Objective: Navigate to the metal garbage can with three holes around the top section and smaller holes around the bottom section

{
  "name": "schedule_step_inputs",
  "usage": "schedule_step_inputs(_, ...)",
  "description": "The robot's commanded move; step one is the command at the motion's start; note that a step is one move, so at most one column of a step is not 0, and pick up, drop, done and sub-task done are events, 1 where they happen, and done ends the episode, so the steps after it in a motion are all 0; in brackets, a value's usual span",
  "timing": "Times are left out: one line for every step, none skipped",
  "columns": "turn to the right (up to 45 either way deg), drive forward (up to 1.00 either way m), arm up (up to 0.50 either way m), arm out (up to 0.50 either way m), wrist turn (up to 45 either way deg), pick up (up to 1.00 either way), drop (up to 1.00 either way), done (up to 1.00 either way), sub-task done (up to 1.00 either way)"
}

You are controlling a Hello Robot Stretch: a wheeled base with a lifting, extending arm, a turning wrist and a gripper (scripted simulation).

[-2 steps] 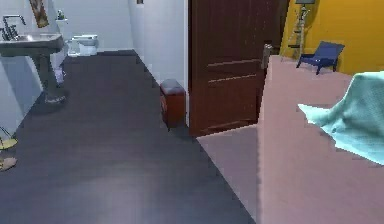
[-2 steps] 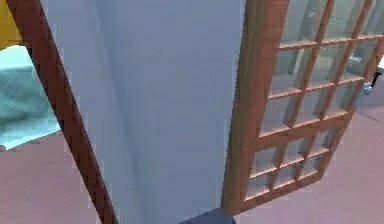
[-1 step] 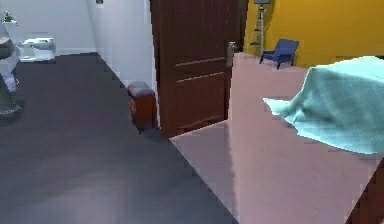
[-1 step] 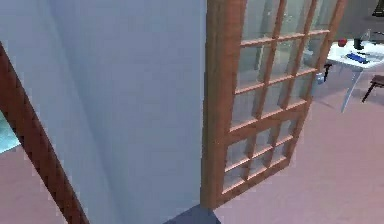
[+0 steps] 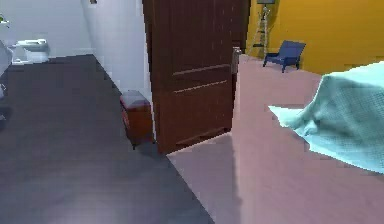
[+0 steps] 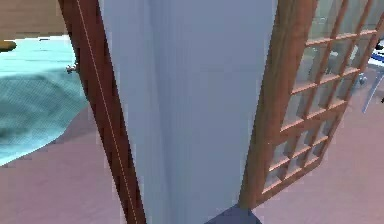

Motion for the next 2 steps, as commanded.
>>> schedule_step_inputs(-15.0, 0.00, 0.00, 0.00, 0.0, 0.00, 0.00, 0.00, 0.00)
schedule_step_inputs(0.0, 0.20, 0.00, 0.00, 0.0, 0.00, 0.00, 0.00, 0.00)
